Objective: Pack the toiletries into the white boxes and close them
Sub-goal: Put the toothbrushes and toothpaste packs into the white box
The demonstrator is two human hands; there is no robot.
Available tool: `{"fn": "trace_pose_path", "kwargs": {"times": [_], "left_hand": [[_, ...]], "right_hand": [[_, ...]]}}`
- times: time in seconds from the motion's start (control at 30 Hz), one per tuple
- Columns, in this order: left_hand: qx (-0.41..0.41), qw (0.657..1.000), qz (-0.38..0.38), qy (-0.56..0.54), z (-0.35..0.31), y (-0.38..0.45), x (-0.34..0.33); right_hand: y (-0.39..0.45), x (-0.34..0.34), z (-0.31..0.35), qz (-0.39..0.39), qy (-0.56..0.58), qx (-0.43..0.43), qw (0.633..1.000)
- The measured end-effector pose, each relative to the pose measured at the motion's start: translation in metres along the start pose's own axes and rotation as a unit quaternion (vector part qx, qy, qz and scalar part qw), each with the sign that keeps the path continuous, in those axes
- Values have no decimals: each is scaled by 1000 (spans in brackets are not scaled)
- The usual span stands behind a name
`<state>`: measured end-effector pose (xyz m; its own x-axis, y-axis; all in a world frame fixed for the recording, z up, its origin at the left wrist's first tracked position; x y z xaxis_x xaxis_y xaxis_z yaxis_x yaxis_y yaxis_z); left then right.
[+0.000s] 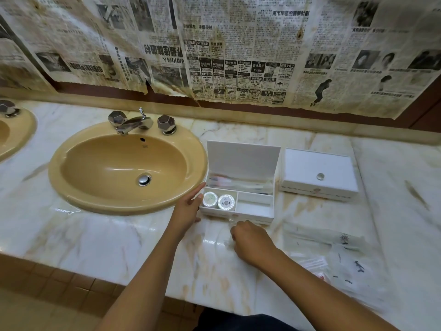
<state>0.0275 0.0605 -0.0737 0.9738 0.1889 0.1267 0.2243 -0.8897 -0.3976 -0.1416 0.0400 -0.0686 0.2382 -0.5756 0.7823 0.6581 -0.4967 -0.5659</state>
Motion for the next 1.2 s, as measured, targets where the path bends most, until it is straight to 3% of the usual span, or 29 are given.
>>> {"fn": "trace_pose_path", "kwargs": {"times": [0.27,0.6,0.83,1.0,1.2], "left_hand": [[-1,1000,2,-6,-1,0,0],[1,1000,1,-6,-4,-2,-1],[0,1000,4,-13,-5,-3,-1],[1,1000,4,-9,-4,-3,-1],[5,1000,1,-6,-3,-2,0]], "right_hand": [[-7,11,6,-20,54,19,998],[0,36,1,-62,230,28,971],[-3,78,-36,-166,331,7,929],[-4,91,-55,-185,262,-47,946],[3,86,-49,-140,139,-88,976]]}}
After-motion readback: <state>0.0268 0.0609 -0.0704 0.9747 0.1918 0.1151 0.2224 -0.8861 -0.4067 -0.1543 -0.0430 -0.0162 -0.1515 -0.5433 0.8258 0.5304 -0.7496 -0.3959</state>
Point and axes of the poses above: each hand's wrist, its own y-axis towards the middle knuckle, its own x-axis out of the back of the hand, z = x × y, the point moved 6 cm from there along y, towards the middle knuckle, and after that the axes turned 14 degrees about z, right-handed, at the moved point
